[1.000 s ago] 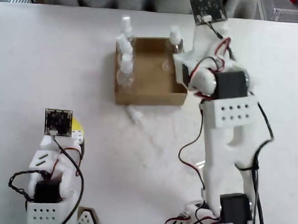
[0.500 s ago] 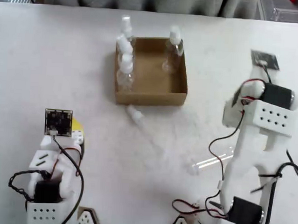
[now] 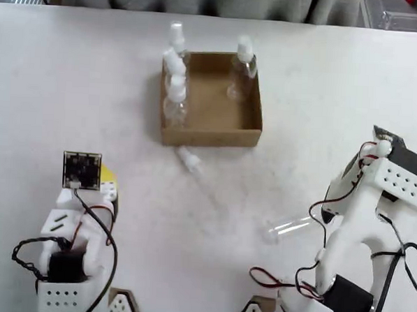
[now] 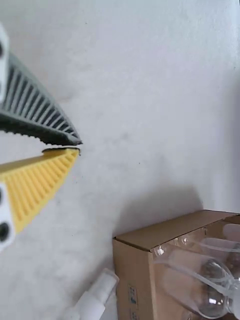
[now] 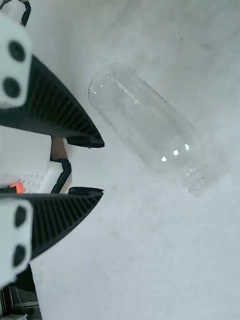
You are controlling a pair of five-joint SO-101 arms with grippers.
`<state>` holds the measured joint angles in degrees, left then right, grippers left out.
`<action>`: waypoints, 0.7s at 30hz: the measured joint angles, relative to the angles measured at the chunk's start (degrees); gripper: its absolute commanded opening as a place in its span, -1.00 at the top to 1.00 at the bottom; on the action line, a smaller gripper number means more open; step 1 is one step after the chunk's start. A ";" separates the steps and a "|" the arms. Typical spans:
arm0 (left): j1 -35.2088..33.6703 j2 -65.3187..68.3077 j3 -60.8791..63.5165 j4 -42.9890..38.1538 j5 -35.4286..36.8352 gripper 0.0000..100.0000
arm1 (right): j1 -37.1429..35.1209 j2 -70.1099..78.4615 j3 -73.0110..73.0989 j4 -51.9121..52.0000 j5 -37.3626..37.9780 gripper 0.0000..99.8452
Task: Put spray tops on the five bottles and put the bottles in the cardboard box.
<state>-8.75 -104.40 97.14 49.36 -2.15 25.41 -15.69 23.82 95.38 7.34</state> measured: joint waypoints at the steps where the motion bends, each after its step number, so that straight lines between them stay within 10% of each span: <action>1: 0.00 0.00 0.00 0.00 0.00 0.96 | 0.00 0.00 0.18 -0.53 0.00 0.80; 21: 0.00 0.00 0.00 1.23 0.00 0.96 | -8.88 0.00 0.53 -7.56 -8.09 0.79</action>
<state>-8.75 -104.40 97.14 50.59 -2.15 16.53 -15.69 24.35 87.82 -0.75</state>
